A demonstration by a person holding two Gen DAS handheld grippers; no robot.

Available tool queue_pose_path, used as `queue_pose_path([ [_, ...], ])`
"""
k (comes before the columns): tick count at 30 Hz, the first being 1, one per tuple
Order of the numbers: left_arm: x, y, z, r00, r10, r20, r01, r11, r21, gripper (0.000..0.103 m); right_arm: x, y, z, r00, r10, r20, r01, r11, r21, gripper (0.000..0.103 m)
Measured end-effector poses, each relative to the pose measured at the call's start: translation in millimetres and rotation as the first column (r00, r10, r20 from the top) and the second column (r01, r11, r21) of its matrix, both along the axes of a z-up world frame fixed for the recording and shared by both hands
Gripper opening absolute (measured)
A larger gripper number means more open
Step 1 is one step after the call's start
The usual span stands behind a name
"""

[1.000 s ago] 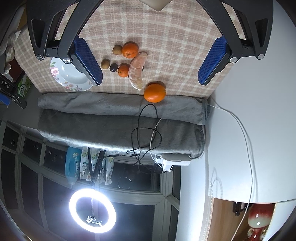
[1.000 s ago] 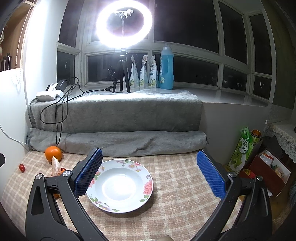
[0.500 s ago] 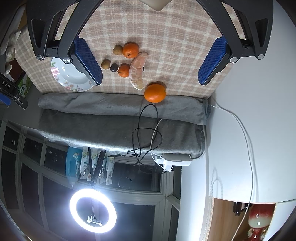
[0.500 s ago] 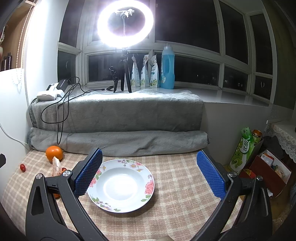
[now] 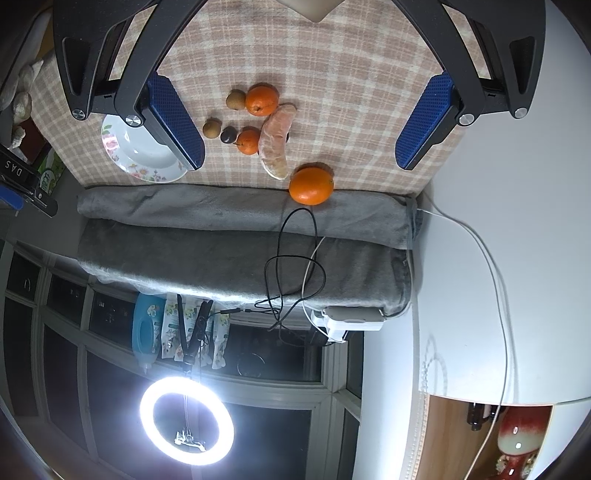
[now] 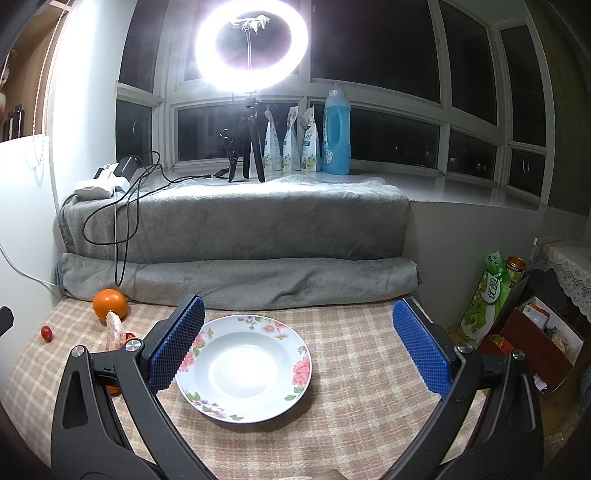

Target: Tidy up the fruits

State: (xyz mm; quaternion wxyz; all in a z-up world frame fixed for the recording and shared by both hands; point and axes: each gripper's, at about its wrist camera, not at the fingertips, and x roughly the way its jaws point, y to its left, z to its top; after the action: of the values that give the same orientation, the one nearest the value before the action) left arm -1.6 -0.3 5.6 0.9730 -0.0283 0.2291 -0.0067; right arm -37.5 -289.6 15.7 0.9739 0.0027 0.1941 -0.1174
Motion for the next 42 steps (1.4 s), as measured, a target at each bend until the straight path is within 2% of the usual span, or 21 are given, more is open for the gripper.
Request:
queue_pose_path([
  [15,6.7,6.5,-11.1,1.0,-0.003,-0.019,0.003,1.0,-0.007,0.103,10.7,1.6,-5.1,0.999,0.028,-0.028,-0.028,0.999,0.015,0.103],
  [19,10.0,12.0,-16.8,0.999,0.0,-0.038,0.0,1.0,-0.017,0.103,18.6,5.7,-8.0,0.996,0.084,-0.038,-0.083,0.996,0.035,0.103],
  [26,13.8,19.0,-27.8,0.997,-0.016,-0.072,0.013,0.999,-0.035,0.103,42.4,19.5,-17.4,0.969,0.234,-0.073,-0.224,0.966,0.131,0.103],
  [33,25.5,31.4,-45.6,0.99,-0.049,-0.133,0.036,0.995,-0.093,0.101,73.6,39.7,-34.9,0.911,0.384,-0.149,-0.341,0.906,0.249,0.103],
  [36,32.4,34.3,-53.9,0.982,-0.088,-0.166,0.065,0.988,-0.137,0.094,87.9,48.6,-41.6,0.876,0.449,-0.175,-0.381,0.868,0.317,0.102],
  [40,45.2,34.7,-66.2,0.967,-0.144,-0.209,0.107,0.978,-0.179,0.09,111.8,64.5,-48.5,0.815,0.538,-0.214,-0.429,0.809,0.401,0.096],
  [42,54.3,34.3,-74.4,0.953,-0.182,-0.241,0.133,0.969,-0.206,0.085,123.7,73.1,-52.4,0.786,0.571,-0.234,-0.447,0.788,0.423,0.096],
])
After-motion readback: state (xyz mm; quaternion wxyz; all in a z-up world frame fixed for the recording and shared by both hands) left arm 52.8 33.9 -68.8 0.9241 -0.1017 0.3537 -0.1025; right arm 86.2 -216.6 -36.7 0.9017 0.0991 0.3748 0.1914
